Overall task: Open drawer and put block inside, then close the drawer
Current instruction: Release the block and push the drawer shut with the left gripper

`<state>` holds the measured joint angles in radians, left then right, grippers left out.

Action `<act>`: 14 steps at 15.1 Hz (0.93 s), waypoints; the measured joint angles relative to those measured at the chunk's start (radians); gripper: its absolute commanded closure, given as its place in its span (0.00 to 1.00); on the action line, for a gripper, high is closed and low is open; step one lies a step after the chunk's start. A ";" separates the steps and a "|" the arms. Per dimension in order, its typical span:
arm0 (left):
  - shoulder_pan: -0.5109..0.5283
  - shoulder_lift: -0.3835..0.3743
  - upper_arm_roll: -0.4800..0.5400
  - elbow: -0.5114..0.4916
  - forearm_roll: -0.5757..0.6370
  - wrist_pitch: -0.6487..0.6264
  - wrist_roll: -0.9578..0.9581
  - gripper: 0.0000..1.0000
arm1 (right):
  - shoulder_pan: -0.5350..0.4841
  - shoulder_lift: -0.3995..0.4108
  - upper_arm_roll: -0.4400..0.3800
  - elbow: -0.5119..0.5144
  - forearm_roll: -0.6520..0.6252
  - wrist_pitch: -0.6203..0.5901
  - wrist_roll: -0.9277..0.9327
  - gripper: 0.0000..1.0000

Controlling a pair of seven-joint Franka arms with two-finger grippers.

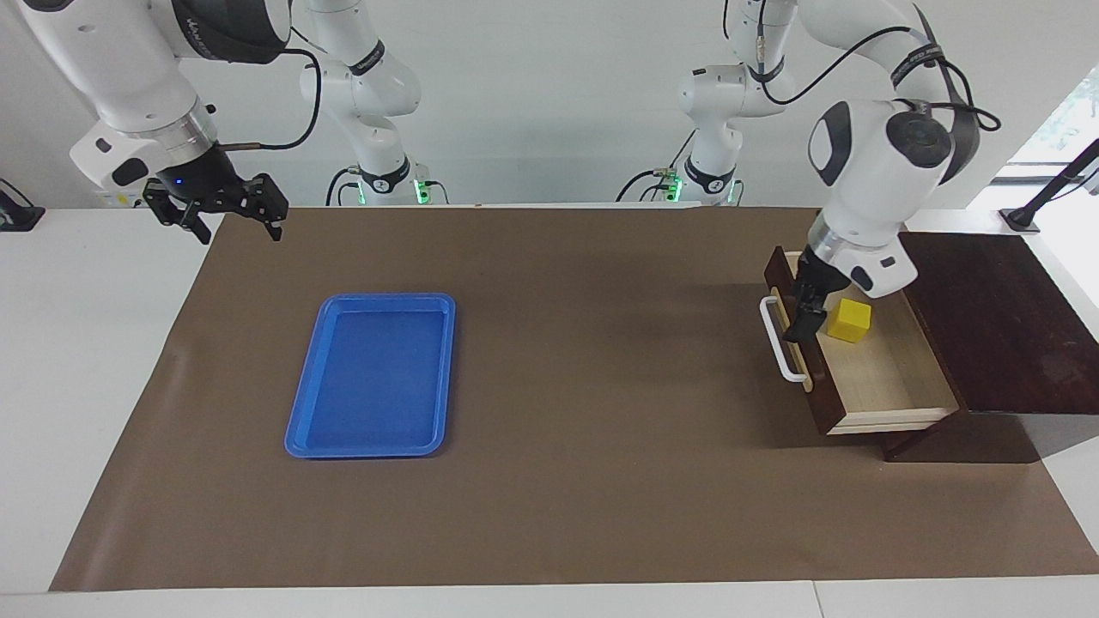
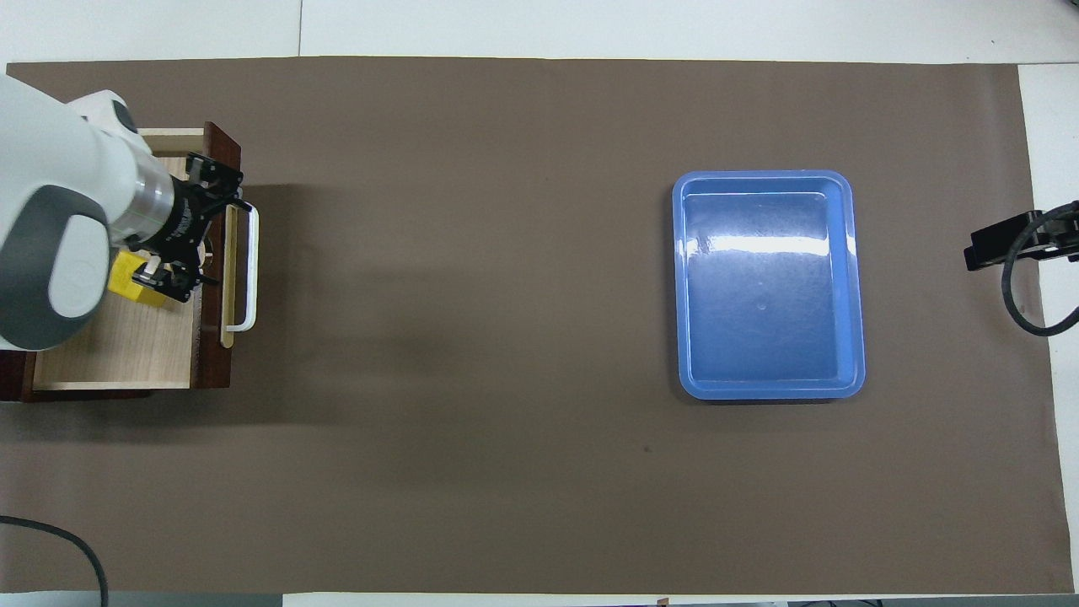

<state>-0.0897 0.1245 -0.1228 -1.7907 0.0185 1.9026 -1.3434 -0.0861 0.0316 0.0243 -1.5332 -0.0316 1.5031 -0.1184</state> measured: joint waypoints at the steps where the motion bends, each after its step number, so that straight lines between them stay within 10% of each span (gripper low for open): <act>1: -0.008 0.006 0.001 -0.026 0.003 0.026 -0.029 0.00 | 0.000 0.000 -0.004 -0.001 0.000 0.000 -0.001 0.00; 14: 0.272 0.010 0.024 -0.073 0.161 0.145 0.272 0.00 | -0.005 -0.009 -0.015 0.013 0.042 -0.134 0.013 0.00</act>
<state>0.1819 0.1343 -0.0991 -1.8639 0.1794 2.0474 -1.0716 -0.0913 0.0224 0.0090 -1.5202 0.0105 1.3694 -0.1058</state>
